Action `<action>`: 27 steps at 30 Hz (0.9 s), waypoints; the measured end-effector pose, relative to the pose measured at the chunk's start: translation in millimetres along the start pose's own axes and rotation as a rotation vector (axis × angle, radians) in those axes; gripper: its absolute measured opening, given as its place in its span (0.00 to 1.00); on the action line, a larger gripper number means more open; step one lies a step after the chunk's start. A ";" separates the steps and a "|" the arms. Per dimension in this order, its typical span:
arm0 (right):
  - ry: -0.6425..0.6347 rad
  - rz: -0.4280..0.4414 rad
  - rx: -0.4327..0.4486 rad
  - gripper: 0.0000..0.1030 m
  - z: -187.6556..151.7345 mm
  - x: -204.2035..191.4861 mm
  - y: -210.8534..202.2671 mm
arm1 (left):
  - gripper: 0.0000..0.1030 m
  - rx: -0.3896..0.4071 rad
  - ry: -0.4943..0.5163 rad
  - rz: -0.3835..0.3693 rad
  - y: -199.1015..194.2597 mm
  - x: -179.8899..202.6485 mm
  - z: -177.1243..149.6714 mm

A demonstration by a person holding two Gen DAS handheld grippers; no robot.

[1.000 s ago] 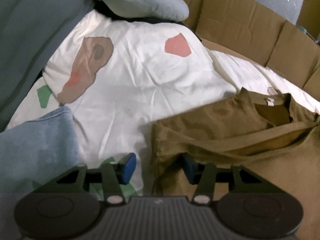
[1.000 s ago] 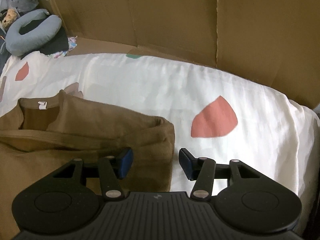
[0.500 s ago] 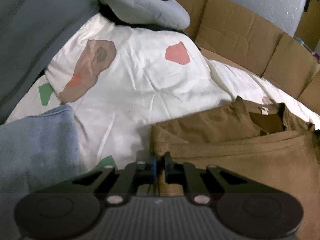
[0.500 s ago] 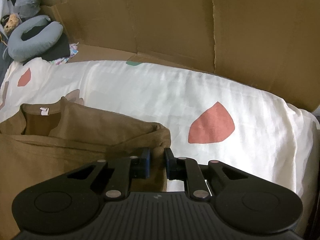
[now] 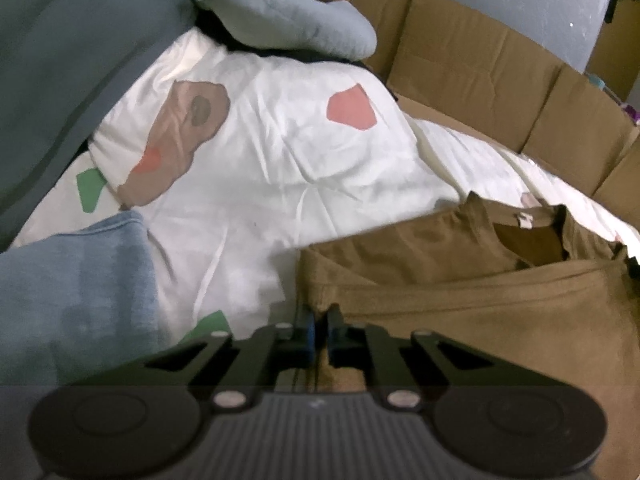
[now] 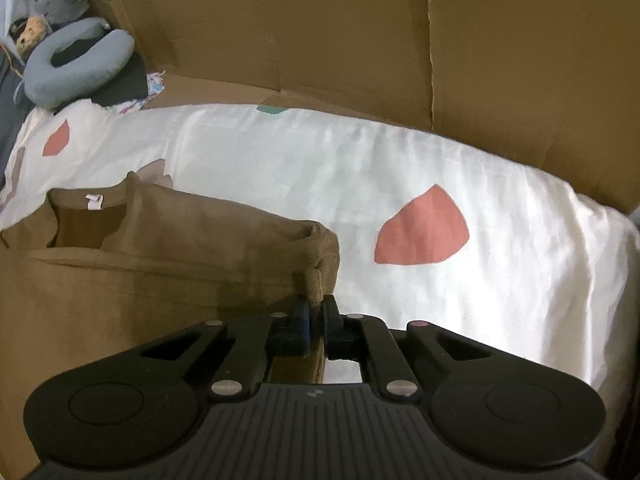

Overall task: Fold clothes
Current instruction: 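Close both tools on the new folded edge of the shirt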

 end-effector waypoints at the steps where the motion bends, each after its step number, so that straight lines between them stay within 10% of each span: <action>1: -0.007 -0.006 0.004 0.04 1.7 -0.5 -2.9 | 0.05 0.012 0.001 0.000 -4.5 1.1 1.3; 27: 0.011 -0.099 0.096 0.03 53.7 7.3 -24.7 | 0.05 0.101 0.028 -0.023 -17.2 0.8 51.8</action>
Point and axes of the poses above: each gripper's, at about its wrist camera, not at the fingertips, and y roughly the way its jaws point, x to its right, z to its top, the point moved 10 cm from there along y, roughly the way its jaws point, and after that the axes turned 6 degrees about -y, right-handed, at the moved point
